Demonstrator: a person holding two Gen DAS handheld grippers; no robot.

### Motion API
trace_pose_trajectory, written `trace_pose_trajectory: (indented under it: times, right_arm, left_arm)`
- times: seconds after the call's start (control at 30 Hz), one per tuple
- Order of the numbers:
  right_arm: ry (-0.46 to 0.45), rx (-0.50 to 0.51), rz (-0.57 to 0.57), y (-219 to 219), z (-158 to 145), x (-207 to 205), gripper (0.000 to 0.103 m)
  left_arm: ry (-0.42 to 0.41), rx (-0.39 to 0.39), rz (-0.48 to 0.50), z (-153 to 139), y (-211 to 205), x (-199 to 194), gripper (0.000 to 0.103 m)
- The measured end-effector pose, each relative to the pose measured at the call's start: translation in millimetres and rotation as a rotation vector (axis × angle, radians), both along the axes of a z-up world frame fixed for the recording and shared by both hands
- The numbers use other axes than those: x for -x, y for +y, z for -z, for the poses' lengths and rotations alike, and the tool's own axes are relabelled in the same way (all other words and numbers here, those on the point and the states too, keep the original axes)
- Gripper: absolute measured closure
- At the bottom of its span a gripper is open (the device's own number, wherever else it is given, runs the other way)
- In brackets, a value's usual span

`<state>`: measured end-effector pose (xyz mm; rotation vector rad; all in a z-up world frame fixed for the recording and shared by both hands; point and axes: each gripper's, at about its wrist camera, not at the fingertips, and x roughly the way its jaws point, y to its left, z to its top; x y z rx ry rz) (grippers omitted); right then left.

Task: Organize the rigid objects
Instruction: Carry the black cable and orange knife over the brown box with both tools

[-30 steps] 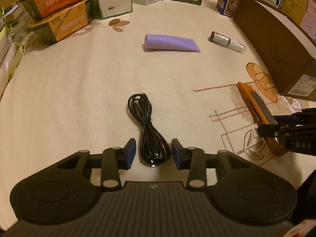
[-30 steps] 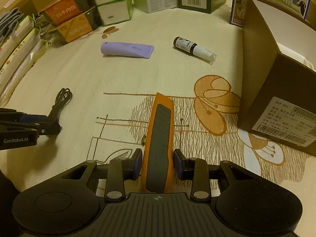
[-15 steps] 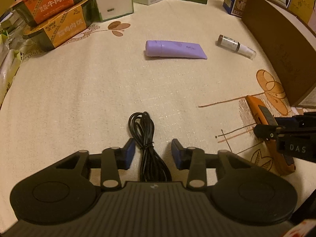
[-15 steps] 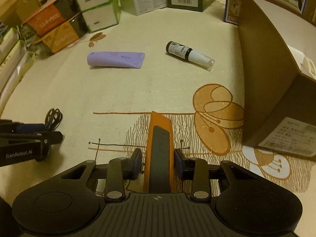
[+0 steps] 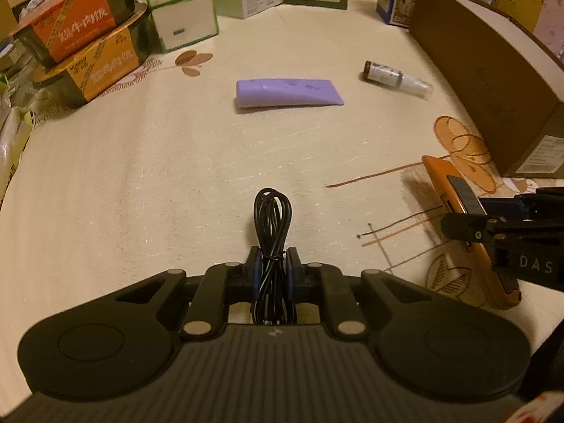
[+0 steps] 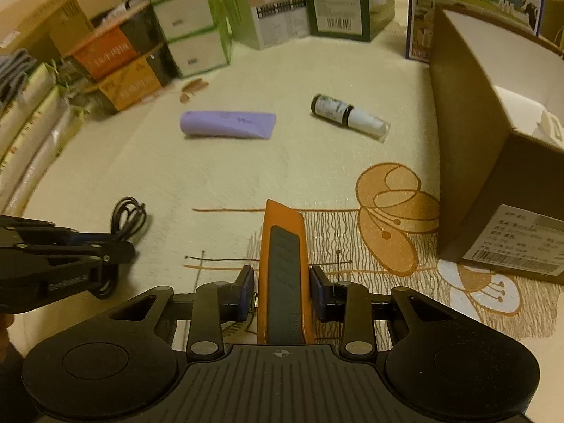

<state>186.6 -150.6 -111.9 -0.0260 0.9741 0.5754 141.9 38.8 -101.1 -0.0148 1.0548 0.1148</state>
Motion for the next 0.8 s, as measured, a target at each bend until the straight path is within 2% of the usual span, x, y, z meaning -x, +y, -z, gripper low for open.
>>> trace_pose_trajectory:
  times: [0.17,0.5,0.8]
  right_arm:
    - [-0.013,-0.030,0.017,-9,-15,7,0.073]
    - [-0.086,-0.104,0.050,-35,-63,17,0.073]
    - [-0.132,-0.145,0.129,-81,-109,-4,0.073]
  left_arm:
    - [-0.040,0.003,0.025,-18,-11,4,0.092]
    - [-0.123,-0.009,0.092,-62,-41,-1,0.092]
    - [-0.195,0.056,0.203,-110,-86,-40,0.092]
